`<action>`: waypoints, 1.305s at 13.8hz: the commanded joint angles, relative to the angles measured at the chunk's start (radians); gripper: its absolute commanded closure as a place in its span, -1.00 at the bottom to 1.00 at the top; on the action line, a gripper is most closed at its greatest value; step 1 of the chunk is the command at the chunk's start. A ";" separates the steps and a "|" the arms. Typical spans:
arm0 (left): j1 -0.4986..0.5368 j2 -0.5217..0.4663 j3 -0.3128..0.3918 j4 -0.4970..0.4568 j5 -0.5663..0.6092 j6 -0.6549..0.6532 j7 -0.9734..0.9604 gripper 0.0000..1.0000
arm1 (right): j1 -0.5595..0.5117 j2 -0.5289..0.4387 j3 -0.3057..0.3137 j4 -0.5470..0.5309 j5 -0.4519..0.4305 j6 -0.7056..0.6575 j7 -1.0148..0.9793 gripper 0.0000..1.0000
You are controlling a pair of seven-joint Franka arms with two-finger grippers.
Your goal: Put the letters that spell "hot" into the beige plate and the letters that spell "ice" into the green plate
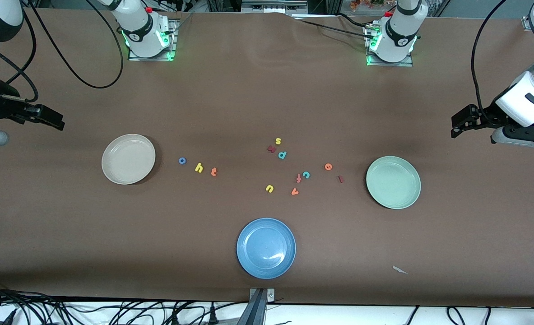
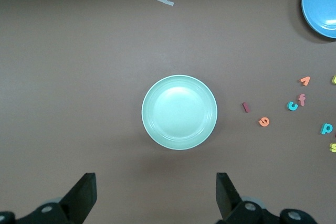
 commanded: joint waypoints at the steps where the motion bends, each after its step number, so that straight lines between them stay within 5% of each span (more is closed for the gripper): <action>1: 0.004 0.017 -0.005 0.040 0.019 -0.037 0.010 -1.00 | 0.003 -0.007 0.008 -0.006 -0.007 0.001 0.012 -0.99; 18: 0.005 0.015 -0.003 0.045 0.019 -0.072 0.013 -1.00 | 0.004 -0.007 0.012 -0.017 -0.013 0.017 0.016 -0.99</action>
